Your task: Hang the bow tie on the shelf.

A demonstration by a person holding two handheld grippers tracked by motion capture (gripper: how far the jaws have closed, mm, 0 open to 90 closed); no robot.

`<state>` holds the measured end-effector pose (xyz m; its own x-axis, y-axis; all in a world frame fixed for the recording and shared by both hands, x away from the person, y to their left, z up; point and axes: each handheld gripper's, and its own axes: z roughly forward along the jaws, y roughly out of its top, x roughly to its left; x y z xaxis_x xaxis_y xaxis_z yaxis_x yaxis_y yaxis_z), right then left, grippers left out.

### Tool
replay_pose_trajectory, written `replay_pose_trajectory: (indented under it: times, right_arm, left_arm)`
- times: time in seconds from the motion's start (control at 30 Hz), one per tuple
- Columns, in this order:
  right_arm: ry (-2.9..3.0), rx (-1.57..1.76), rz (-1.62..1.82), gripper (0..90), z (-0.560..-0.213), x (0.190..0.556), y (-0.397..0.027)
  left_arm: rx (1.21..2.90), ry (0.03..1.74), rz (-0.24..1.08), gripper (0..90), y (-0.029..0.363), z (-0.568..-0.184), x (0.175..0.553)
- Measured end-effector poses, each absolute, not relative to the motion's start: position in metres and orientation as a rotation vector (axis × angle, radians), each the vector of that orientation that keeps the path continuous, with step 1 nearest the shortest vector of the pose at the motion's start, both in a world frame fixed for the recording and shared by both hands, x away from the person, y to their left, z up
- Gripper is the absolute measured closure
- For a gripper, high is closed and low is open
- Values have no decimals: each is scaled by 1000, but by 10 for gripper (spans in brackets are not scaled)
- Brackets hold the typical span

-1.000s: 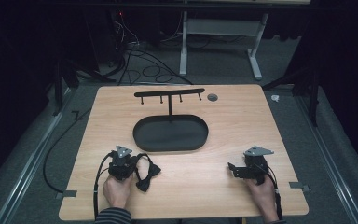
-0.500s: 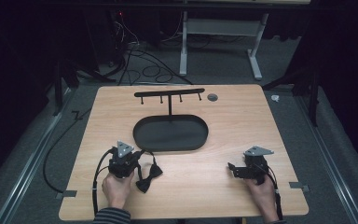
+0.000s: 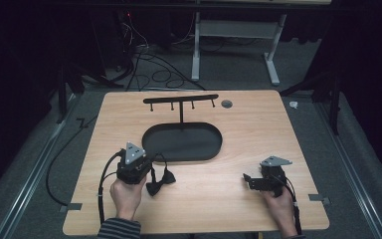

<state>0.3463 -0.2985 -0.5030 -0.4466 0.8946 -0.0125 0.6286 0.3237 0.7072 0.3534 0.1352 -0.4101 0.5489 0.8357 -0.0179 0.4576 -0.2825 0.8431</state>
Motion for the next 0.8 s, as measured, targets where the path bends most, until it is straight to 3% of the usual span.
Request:
replay_pose_trajectory:
  times: [0.8]
  right_arm:
    - [2194, 1346, 898, 172, -503, 346, -298]
  left_arm:
    - [1882, 958, 522, 894, 117, -369, 382]
